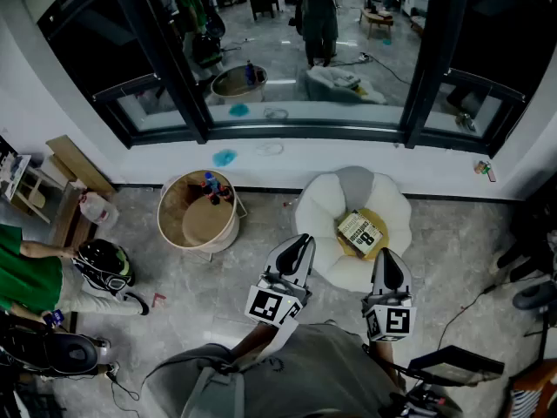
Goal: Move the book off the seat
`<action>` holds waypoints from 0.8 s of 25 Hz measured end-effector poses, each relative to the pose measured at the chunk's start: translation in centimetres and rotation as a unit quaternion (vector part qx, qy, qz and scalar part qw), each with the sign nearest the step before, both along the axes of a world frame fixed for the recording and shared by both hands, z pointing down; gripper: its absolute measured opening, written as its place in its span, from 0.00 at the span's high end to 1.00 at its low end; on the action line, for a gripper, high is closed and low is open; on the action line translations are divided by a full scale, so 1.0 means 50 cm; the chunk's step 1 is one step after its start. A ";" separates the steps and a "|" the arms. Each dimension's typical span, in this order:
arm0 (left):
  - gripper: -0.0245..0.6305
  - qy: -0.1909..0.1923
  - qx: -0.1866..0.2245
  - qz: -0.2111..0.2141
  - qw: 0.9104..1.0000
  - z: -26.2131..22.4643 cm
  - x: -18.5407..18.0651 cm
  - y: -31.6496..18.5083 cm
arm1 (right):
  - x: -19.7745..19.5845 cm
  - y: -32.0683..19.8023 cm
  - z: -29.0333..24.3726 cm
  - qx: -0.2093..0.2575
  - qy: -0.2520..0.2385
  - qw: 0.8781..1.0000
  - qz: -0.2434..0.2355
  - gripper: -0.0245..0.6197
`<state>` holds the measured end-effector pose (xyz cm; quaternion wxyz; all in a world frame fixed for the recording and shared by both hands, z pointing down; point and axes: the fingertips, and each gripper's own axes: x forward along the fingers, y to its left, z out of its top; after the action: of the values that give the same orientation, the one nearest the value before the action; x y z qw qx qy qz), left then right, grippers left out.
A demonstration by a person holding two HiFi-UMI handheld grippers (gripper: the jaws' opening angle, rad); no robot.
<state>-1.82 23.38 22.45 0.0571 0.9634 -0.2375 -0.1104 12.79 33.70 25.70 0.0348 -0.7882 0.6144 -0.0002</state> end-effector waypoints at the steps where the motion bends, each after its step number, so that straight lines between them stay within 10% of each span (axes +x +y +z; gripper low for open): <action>1: 0.89 0.002 -0.001 0.000 1.000 -0.002 -0.011 -0.002 | -0.019 -0.008 -0.003 0.003 -0.001 1.000 -0.004 0.94; 20: 0.89 0.005 -0.015 0.065 0.998 0.011 -0.090 0.023 | -0.113 0.013 0.026 -0.011 -0.026 0.999 0.037 0.94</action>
<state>-6.33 24.52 23.00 0.0797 0.9754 -0.1752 -0.1076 7.12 34.35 26.98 0.0418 -0.8107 0.5833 -0.0262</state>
